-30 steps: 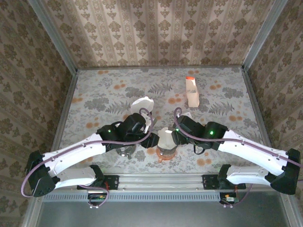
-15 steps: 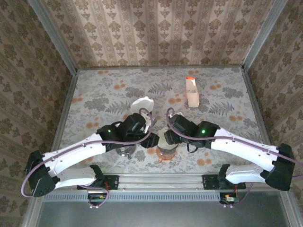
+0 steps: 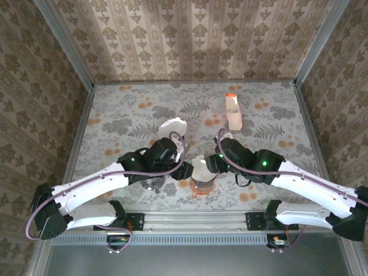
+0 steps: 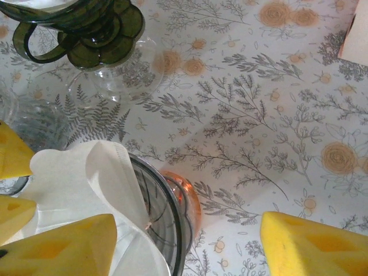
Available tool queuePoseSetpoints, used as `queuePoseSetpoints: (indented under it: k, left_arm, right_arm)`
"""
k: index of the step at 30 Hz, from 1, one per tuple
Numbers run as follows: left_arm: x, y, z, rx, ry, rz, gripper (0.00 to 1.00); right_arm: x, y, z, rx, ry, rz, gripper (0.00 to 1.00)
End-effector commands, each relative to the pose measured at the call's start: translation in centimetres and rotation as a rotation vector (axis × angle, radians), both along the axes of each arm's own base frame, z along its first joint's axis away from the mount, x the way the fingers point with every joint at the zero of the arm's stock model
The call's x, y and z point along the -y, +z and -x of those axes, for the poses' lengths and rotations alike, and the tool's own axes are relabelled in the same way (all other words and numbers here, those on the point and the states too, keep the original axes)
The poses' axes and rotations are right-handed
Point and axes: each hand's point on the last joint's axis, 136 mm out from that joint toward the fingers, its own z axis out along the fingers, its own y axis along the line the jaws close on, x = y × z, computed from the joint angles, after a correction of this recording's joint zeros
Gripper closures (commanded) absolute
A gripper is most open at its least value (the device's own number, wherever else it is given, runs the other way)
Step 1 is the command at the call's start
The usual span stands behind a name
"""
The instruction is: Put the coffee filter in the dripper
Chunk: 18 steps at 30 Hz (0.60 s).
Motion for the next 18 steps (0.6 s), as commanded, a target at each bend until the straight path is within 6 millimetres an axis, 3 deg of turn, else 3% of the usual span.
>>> queuePoseSetpoints:
  k: [1, 6, 13, 15, 18]
  left_arm:
    - [-0.2, 0.0, 0.0, -0.015, 0.011, 0.011, 0.58]
    - [-0.1, -0.1, -0.1, -0.017, 0.012, 0.009, 0.58]
    - [-0.2, -0.2, -0.1, -0.021, 0.018, 0.005, 0.57]
    - [-0.2, -0.3, -0.1, -0.022, 0.017, 0.005, 0.57]
    - [-0.2, -0.2, -0.1, -0.02, 0.016, 0.008, 0.57]
  right_arm:
    - [2.0, -2.1, 0.8, -0.048, -0.041, 0.073, 0.37]
    - [2.2, -2.8, 0.8, -0.061, -0.048, 0.107, 0.44]
    - [2.9, -2.3, 0.3, -0.038, -0.077, 0.144, 0.46]
    - [2.3, -1.8, 0.1, -0.023, -0.053, 0.118, 0.43]
    - [0.0, -0.7, 0.1, 0.013, 0.035, 0.021, 0.32]
